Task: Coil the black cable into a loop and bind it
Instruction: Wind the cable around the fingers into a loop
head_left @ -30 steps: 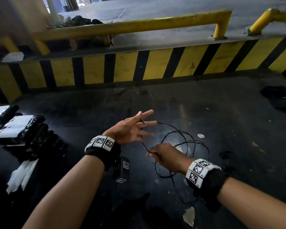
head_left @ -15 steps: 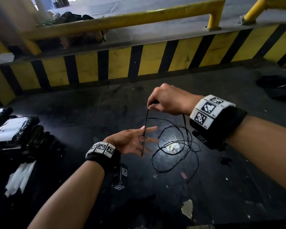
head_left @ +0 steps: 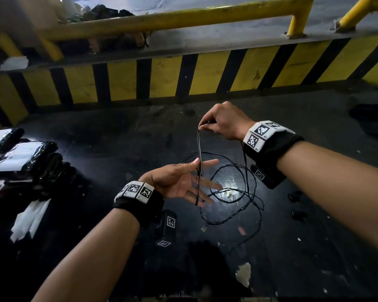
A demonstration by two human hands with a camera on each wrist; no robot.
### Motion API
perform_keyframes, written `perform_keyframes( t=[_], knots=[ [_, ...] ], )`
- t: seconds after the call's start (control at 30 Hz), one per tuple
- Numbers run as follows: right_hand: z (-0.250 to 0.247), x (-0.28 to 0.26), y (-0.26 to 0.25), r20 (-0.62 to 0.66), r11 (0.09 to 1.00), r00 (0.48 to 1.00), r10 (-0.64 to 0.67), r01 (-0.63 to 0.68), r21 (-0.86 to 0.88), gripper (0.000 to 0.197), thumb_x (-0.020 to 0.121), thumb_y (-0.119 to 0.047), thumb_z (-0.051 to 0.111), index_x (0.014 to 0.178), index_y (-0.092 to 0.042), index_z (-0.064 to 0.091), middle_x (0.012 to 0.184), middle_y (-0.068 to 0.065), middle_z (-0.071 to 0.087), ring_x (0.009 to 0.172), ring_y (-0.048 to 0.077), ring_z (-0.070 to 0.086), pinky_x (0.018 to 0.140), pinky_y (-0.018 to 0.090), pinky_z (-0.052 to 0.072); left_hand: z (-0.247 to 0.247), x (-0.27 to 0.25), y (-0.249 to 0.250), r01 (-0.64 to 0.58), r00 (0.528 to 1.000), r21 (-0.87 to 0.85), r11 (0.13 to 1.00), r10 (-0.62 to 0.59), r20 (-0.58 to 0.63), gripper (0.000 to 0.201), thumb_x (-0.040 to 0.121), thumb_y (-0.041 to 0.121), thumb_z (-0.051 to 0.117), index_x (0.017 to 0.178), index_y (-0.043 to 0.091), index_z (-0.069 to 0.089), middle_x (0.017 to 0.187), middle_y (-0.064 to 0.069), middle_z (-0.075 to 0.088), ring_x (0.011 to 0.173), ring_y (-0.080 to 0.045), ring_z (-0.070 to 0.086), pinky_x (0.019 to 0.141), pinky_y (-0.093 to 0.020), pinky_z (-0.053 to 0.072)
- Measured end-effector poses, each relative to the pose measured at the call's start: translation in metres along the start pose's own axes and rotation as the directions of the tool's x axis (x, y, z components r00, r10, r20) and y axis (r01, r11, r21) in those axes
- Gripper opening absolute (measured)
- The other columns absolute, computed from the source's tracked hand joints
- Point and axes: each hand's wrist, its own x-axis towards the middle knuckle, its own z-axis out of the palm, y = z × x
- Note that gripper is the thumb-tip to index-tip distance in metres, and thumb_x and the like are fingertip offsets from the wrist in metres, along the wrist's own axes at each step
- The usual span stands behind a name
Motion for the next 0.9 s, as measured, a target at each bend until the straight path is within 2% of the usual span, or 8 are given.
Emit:
perform_keyframes(
  t=[0.13, 0.23, 0.3, 0.37, 0.5, 0.63, 0.77, 0.9],
  knots=[
    [0.028, -0.012, 0.029, 0.092, 0.990, 0.995, 0.028, -0.040, 0.135, 0.014, 0.090, -0.028, 0.075, 0.102, -0.025, 0.082, 0.102, -0.004, 0.080, 0.090, 0.008, 0.072, 0.082, 0.029, 0.060, 0.009, 0.000, 0.007, -0.053, 0.998, -0.010, 0.999, 0.053, 0.034, 0.047, 0.099, 0.051, 0.033, 0.142, 0.045, 0.053, 0.149, -0.027, 0.050, 0.132, -0.062, 0.044, 0.112, -0.068, 0.034],
    [0.054, -0.037, 0.040, 0.184, 0.943, 0.980, 0.072, -0.127, 0.309, 0.016, 0.093, -0.024, 0.072, 0.106, -0.021, 0.081, 0.094, 0.001, 0.081, 0.066, -0.002, 0.066, 0.062, 0.018, 0.054, 0.010, 0.001, 0.019, -0.111, 0.993, 0.002, 0.994, 0.111, 0.043, 0.052, 0.097, 0.052, 0.036, 0.146, 0.044, 0.047, 0.151, -0.029, 0.047, 0.133, -0.063, 0.042, 0.111, -0.066, 0.037],
    [0.070, -0.058, 0.040, 0.247, 0.881, 0.963, 0.105, -0.205, 0.427, 0.012, 0.094, -0.028, 0.071, 0.096, -0.032, 0.082, 0.077, -0.007, 0.076, 0.047, -0.005, 0.058, 0.050, 0.019, 0.048, 0.009, 0.002, 0.028, -0.147, 0.988, -0.008, 0.989, 0.147, 0.043, 0.054, 0.096, 0.052, 0.038, 0.149, 0.042, 0.044, 0.152, -0.031, 0.043, 0.133, -0.063, 0.041, 0.110, -0.065, 0.037],
    [0.085, -0.075, 0.036, 0.302, 0.833, 0.948, 0.099, -0.245, 0.496, 0.016, 0.094, -0.038, 0.069, 0.088, -0.049, 0.079, 0.066, -0.010, 0.073, 0.046, -0.001, 0.056, 0.049, 0.026, 0.048, 0.008, 0.005, 0.035, -0.180, 0.983, -0.011, 0.984, 0.180, 0.027, 0.053, 0.097, 0.051, 0.038, 0.148, 0.042, 0.044, 0.152, -0.031, 0.043, 0.133, -0.061, 0.042, 0.109, -0.065, 0.038],
    [0.111, -0.097, 0.027, 0.368, 0.790, 0.930, 0.015, -0.237, 0.566, 0.026, 0.097, -0.027, 0.067, 0.114, -0.010, 0.077, 0.087, 0.004, 0.076, 0.052, -0.001, 0.057, 0.050, 0.014, 0.045, 0.002, 0.011, 0.045, -0.231, 0.972, 0.017, 0.973, 0.231, -0.034, 0.056, 0.097, 0.054, 0.036, 0.152, 0.044, 0.036, 0.154, -0.030, 0.042, 0.134, -0.060, 0.043, 0.111, -0.068, 0.034],
    [0.114, -0.113, 0.018, 0.370, 0.867, 0.926, -0.078, -0.120, 0.484, 0.020, 0.099, -0.028, 0.063, 0.110, -0.021, 0.079, 0.075, -0.001, 0.074, 0.053, -0.003, 0.059, 0.059, 0.012, 0.045, -0.011, 0.014, 0.045, -0.259, 0.958, 0.044, 0.965, 0.262, -0.113, 0.055, 0.096, 0.058, 0.036, 0.151, 0.048, 0.035, 0.154, -0.028, 0.043, 0.134, -0.061, 0.042, 0.112, -0.067, 0.032],
    [0.095, -0.116, 0.010, 0.394, 0.939, 0.904, -0.163, 0.019, 0.345, 0.022, 0.101, -0.035, 0.059, 0.109, -0.027, 0.078, 0.071, -0.015, 0.068, 0.065, -0.010, 0.062, 0.067, 0.005, 0.039, -0.022, 0.015, 0.037, -0.246, 0.946, 0.036, 0.969, 0.248, -0.210, 0.056, 0.096, 0.059, 0.039, 0.151, 0.049, 0.036, 0.153, -0.025, 0.046, 0.134, -0.061, 0.042, 0.106, -0.061, 0.043],
    [0.067, -0.112, 0.002, 0.414, 0.979, 0.900, -0.136, 0.057, 0.198, 0.020, 0.098, -0.038, 0.061, 0.103, -0.030, 0.079, 0.070, -0.013, 0.068, 0.063, 0.001, 0.061, 0.064, 0.019, 0.046, -0.028, 0.014, 0.027, -0.203, 0.945, 0.013, 0.979, 0.200, -0.261, 0.058, 0.094, 0.060, 0.045, 0.151, 0.049, 0.037, 0.153, -0.023, 0.048, 0.133, -0.061, 0.043, 0.102, -0.055, 0.049]
  ],
)
